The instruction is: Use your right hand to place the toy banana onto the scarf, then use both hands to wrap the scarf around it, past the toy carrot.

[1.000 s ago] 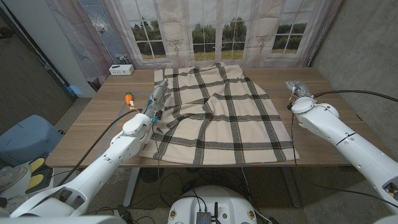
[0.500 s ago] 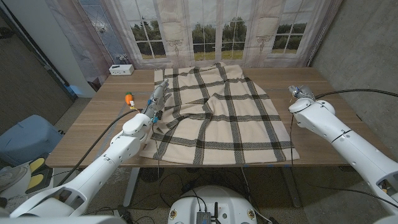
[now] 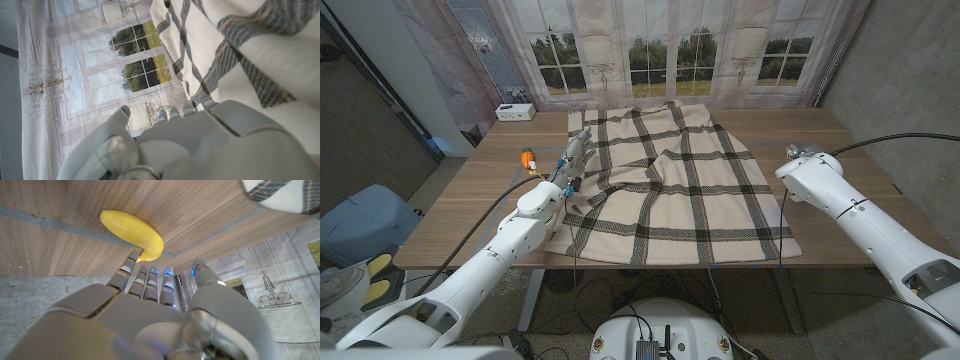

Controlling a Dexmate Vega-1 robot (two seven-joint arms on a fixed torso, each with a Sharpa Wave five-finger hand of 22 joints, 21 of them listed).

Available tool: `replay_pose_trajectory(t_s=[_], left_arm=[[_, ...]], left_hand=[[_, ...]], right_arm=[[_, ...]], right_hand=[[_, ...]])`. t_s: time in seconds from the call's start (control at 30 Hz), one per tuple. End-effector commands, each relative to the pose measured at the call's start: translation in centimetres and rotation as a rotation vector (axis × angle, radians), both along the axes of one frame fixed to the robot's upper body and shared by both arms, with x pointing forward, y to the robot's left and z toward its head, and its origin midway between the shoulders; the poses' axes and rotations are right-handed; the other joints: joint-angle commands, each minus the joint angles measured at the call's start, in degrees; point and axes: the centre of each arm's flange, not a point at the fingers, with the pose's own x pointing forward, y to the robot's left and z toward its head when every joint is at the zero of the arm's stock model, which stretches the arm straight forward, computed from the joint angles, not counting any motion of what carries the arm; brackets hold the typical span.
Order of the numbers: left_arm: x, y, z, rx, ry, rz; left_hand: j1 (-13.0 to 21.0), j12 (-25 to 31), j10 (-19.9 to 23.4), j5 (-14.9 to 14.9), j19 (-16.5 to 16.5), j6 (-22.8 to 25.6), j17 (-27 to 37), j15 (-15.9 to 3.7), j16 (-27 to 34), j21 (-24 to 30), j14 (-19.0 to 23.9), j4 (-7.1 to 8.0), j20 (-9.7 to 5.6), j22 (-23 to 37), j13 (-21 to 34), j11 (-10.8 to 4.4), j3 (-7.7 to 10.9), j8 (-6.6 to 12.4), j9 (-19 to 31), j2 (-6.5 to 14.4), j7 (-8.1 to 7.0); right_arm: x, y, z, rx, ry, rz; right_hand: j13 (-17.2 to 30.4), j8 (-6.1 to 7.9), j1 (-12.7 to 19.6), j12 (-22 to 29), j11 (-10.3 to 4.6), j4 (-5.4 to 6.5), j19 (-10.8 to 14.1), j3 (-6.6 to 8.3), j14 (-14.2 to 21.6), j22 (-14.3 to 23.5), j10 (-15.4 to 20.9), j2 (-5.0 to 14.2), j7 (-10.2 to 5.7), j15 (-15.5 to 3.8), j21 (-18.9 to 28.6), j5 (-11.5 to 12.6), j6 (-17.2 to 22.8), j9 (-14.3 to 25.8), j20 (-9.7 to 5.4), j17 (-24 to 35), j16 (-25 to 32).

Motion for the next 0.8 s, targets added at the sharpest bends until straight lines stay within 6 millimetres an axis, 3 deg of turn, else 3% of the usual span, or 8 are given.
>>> replay_pose_trajectory(t_s=[0.03,0.8], left_arm=[[0.1,0.0,0.1,-0.001,0.000,0.003],[0.0,-0.2,0.2,0.001,0.000,0.007]], left_hand=[[-0.39,0.34,-4.78,0.16,-0.11,0.04,0.32,0.27,0.15,-0.05,-6.31,-0.39,0.41,0.20,0.25,0.34,-0.03,-0.11,0.07,-0.17,0.10],[-0.49,0.23,-4.90,0.18,-0.06,0.00,0.32,0.24,0.06,-0.35,-6.39,-0.51,0.45,0.22,0.26,0.38,-0.12,-0.21,0.08,-0.18,0.08]], right_arm=[[0.8,0.3,-0.1,-0.003,0.102,-0.073],[2.2,0.4,-0.6,-0.016,0.249,-0.138]], right_hand=[[0.27,-0.26,0.89,-0.36,-0.36,-0.31,0.19,0.09,-0.68,0.21,-0.70,-0.25,-0.23,-0.15,-0.38,-0.11,-0.12,0.30,-0.37,0.07,-0.24],[0.31,-0.98,1.51,-1.23,-1.43,-0.57,0.29,-0.24,-1.82,0.21,-2.27,-0.90,-0.90,-0.52,-0.55,-0.27,-1.19,0.36,-0.50,0.05,-0.97]])
